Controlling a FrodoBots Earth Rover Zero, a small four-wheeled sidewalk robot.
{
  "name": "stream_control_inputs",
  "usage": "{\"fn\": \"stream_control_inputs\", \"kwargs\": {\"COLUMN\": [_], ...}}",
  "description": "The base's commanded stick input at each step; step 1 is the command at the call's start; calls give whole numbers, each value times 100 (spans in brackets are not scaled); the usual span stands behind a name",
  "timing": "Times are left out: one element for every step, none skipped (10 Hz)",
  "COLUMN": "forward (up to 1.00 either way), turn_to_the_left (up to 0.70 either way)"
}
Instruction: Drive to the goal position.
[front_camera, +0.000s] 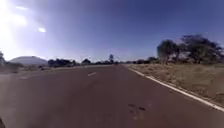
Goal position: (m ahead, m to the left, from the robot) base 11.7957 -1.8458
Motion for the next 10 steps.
{"fn": "stream_control_inputs", "kwargs": {"forward": [100,100,100,100,100,100,100,100,100,100], "turn_to_the_left": [-32,-38,-37,-34,0,0,0,0,-1,-3]}}
